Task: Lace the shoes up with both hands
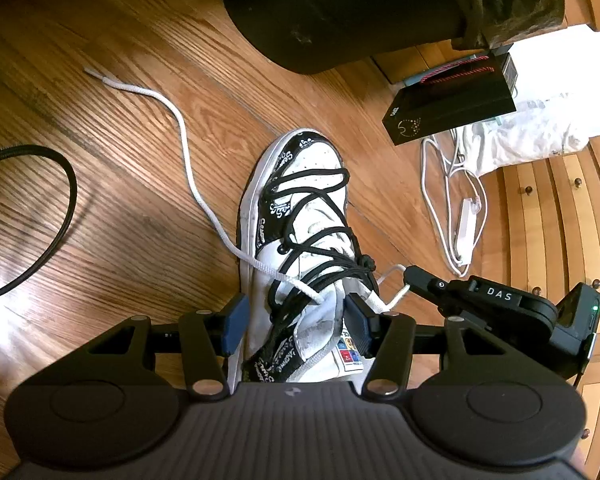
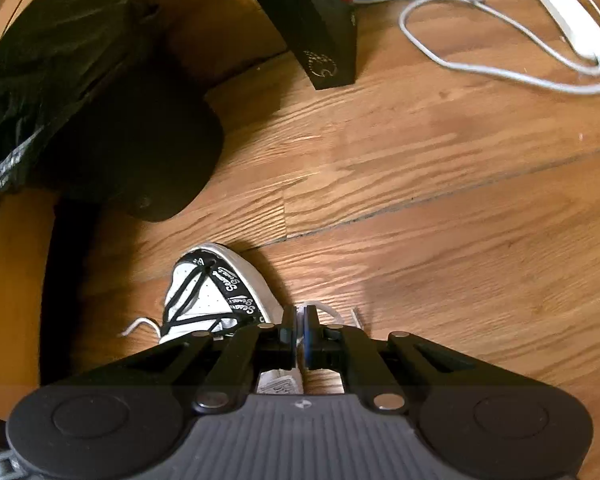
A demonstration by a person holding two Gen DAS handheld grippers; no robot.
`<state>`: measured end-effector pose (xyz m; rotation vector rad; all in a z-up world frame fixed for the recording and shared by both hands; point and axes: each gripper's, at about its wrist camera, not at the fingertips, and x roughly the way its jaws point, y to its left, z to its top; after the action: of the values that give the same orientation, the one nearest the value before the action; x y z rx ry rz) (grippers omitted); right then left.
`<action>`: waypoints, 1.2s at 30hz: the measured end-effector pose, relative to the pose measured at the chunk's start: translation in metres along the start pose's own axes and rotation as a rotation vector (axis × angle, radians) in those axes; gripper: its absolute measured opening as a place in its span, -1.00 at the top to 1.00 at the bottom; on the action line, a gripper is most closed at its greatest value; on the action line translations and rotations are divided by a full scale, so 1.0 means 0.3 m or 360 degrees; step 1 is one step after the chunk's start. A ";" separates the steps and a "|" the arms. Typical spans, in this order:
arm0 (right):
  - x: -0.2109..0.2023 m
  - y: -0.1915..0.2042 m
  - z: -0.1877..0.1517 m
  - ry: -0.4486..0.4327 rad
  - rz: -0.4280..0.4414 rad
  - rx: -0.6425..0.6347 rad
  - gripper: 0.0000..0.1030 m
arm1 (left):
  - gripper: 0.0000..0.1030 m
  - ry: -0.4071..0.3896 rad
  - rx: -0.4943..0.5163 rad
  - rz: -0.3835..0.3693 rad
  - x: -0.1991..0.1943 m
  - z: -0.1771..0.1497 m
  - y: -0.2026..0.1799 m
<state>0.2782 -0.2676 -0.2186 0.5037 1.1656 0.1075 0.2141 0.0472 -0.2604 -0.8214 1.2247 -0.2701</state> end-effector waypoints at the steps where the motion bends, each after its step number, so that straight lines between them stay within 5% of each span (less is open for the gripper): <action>1: 0.000 -0.004 -0.002 0.0000 0.0005 0.0010 0.93 | -0.08 -0.0001 -0.0007 -0.0003 -0.001 0.001 0.001; 10: -0.041 -0.075 0.036 -0.0132 -0.0081 0.0147 0.91 | -0.08 -0.0291 -0.0120 -0.0087 -0.108 0.038 0.016; 16: 0.007 -0.136 0.033 -0.0013 0.0004 0.0309 0.78 | -0.08 -0.0340 -0.0165 -0.0081 -0.125 0.049 0.027; 22: 0.060 -0.066 0.017 0.0037 -0.0228 -0.0028 0.69 | -0.08 -0.0330 -0.0126 -0.0060 -0.118 0.056 0.016; 36: 0.166 -0.058 -0.059 0.0182 -0.0367 -0.0395 0.69 | -0.08 -0.0269 -0.0108 0.0022 -0.095 0.048 0.016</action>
<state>0.2792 -0.2605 -0.2737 0.1434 1.2938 0.0811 0.2161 0.0736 -0.2416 -0.8759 1.0853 -0.1453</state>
